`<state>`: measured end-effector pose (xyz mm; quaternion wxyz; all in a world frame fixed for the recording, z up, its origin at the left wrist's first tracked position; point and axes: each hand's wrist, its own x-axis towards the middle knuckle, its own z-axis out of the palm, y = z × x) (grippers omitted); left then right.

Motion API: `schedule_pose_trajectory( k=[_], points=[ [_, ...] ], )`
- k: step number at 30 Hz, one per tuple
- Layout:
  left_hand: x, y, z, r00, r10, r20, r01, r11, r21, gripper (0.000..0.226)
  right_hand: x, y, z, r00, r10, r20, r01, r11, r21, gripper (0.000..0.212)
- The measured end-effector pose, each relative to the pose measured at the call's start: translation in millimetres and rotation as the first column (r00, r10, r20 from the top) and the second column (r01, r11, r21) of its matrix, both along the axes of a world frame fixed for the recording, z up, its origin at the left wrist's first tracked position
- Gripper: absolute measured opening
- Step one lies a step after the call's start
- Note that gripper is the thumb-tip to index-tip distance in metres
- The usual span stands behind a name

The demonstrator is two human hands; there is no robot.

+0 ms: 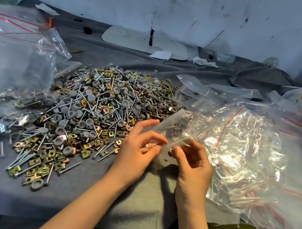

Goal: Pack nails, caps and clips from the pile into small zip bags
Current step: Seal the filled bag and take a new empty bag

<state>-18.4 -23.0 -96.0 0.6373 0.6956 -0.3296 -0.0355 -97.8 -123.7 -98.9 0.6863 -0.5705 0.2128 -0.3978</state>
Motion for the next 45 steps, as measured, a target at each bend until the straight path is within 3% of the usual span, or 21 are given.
schedule_pose_trajectory(
  k=[3,7,11,20,26,29,35,40,45],
  points=[
    [-1,2,-2,0.982,0.019,0.187,-0.037,0.995,0.094,0.016,-1,-1,-1,0.999,0.029,-0.025,-0.030,0.996,-0.079,0.023],
    [-1,2,-2,0.970,0.015,0.243,-0.050,0.989,0.139,0.018,-1,-1,-2,0.998,0.042,-0.039,-0.047,0.990,-0.134,0.022],
    [-3,1,0,0.971,0.038,0.237,-0.071,0.988,0.134,0.017,0,-1,-3,0.998,0.036,-0.045,-0.042,0.989,-0.140,0.027],
    [-5,2,4,0.970,0.106,0.221,-0.132,0.985,0.110,0.004,-1,-1,-2,0.994,0.051,-0.100,-0.069,0.981,-0.184,0.011],
    [-3,2,1,0.935,0.294,0.200,-0.300,0.954,0.001,0.009,0,3,-2,0.980,0.042,-0.196,-0.093,0.961,-0.259,0.029],
    [-3,2,0,0.936,0.302,0.181,-0.301,0.953,-0.037,0.007,0,5,-3,0.976,0.038,-0.216,-0.100,0.954,-0.284,0.013],
    [-6,-2,0,0.898,0.282,0.339,-0.263,0.959,-0.100,0.011,1,8,-2,0.968,0.013,-0.251,-0.114,0.912,-0.393,0.005],
    [-8,0,2,0.888,0.318,0.332,-0.284,0.947,-0.150,0.013,-1,11,1,0.969,0.092,-0.230,-0.201,0.834,-0.514,0.021],
    [-9,3,3,0.893,0.305,0.330,-0.329,0.944,0.017,0.027,-1,13,3,0.976,0.117,-0.182,-0.198,0.824,-0.531,0.018]
  ],
)
